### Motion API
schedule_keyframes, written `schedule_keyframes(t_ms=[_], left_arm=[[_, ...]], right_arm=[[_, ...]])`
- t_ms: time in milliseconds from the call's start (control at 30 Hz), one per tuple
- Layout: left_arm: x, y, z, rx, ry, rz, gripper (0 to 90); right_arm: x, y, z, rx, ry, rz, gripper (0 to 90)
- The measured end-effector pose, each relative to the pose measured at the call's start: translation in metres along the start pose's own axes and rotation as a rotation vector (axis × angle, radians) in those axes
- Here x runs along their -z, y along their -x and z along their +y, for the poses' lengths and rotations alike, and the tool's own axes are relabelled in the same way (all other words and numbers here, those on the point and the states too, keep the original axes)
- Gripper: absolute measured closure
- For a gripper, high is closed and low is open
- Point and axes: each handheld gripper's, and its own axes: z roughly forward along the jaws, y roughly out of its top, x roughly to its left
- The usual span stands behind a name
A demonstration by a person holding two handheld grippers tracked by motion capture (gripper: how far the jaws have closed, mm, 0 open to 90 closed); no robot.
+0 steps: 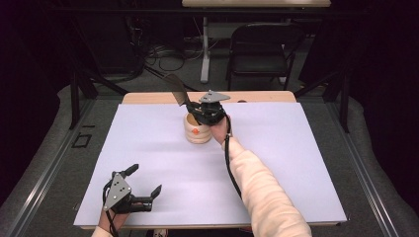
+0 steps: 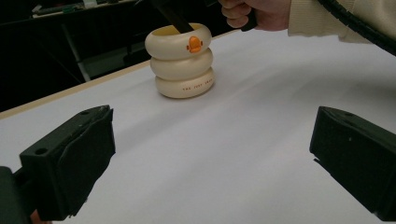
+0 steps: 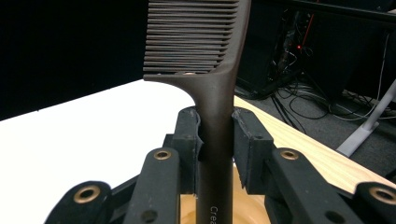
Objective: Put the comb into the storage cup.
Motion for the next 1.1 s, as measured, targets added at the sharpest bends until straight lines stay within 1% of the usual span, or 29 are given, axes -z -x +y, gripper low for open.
schedule_keyframes(t_ms=[1100], left_arm=[[0.0,0.0,0.0,0.003,0.0,-0.001,0.2]], right_arm=[[-0.003,0.003,-0.011,-0.009,-0.035,0.003,72.6]])
